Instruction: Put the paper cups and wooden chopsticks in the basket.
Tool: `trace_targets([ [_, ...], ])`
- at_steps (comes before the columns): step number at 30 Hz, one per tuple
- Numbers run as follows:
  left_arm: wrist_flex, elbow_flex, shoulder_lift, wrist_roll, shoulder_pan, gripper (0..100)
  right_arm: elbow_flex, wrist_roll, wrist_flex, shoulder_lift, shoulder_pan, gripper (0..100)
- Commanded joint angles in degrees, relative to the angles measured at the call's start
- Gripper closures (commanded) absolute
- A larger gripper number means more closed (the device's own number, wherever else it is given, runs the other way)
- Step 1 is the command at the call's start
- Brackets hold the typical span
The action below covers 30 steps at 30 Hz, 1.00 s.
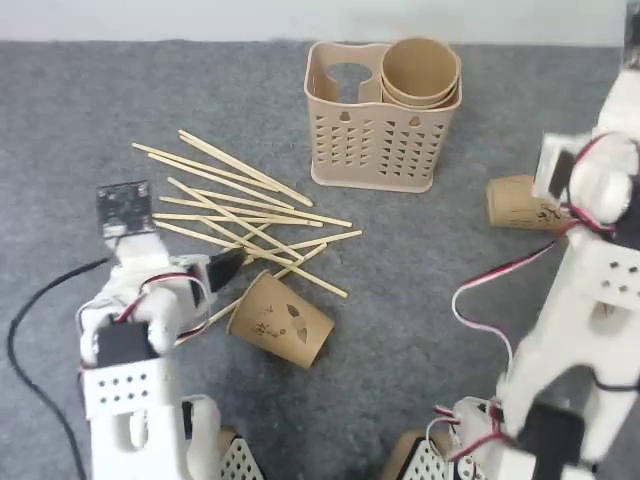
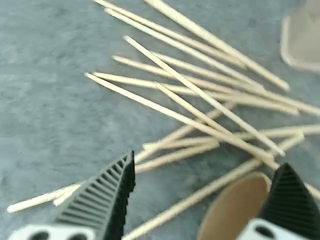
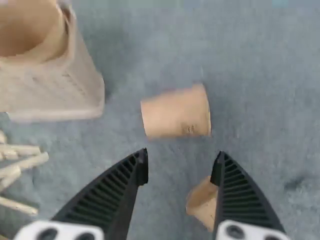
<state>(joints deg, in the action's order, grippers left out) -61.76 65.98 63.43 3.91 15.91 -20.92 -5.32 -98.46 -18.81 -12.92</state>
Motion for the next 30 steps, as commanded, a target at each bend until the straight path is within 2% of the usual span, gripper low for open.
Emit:
trace_targets([
  [1, -4.13, -8.92, -10.37, -1.85, -5.71, 60, 16.35, -2.11, 8.04, -6.99, -3.47, 77.9],
  [6, -12.22, -20.70, -22.24, -2.37, -10.55, 60, 37.54, -2.46, 20.53, -15.69, -6.64, 77.9],
  [13, -25.58, -34.95, -31.74, -7.21, -16.53, 60, 63.47, -2.46, 35.56, -28.88, -6.64, 77.9],
  [18, -26.02, -35.82, -39.91, -9.23, -17.67, 60, 70.33, -2.02, 37.76, -35.38, -6.55, 77.9],
  [25, -23.74, -35.82, -48.88, -13.45, -17.76, 79, 73.85, -1.32, 37.76, -41.19, -6.55, 77.8],
  [30, -23.65, -34.68, -49.49, -13.63, -20.57, 78, 74.90, -0.44, 37.67, -43.47, -6.55, 77.8],
])
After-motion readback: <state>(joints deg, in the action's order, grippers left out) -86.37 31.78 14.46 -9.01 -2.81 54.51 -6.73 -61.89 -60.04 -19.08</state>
